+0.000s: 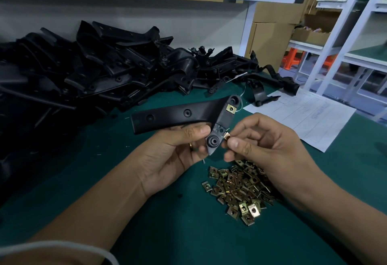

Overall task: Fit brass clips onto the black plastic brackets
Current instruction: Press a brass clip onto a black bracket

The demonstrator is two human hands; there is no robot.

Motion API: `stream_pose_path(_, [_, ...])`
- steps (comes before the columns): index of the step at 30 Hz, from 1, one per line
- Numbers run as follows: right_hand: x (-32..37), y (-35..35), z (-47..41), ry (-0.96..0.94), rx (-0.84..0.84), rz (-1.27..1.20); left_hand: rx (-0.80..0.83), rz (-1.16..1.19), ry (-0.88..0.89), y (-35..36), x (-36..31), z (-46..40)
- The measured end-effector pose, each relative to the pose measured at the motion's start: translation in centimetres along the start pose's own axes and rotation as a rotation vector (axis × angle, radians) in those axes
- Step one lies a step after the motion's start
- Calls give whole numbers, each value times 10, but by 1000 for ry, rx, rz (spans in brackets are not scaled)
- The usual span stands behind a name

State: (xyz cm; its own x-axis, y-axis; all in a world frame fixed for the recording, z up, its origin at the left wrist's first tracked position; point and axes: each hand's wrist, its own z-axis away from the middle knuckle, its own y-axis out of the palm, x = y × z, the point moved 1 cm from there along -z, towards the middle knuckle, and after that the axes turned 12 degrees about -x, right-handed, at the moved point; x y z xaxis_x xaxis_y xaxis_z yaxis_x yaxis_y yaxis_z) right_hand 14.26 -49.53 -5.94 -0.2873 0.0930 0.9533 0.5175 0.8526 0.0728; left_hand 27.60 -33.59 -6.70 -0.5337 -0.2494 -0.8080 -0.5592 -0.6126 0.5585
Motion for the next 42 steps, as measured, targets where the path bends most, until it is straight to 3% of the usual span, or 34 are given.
stream_pose_path(11, [2,3,0,117,46,-143,-8,-77,-3,1,1,1])
stream_pose_path(20, [9,-1,1,40,24,21,12,-154,23,2,1,4])
stream_pose_path(31, [9,1,3,48,16,26,4,-232,-28,2,0,5])
stream_pose_path(36, [9,5,1,73,-63,-5,-75,-166,59,3,4,0])
stream_pose_path(42, [8,17,16,-31,-159,411,-85,-158,233,3,9,-2])
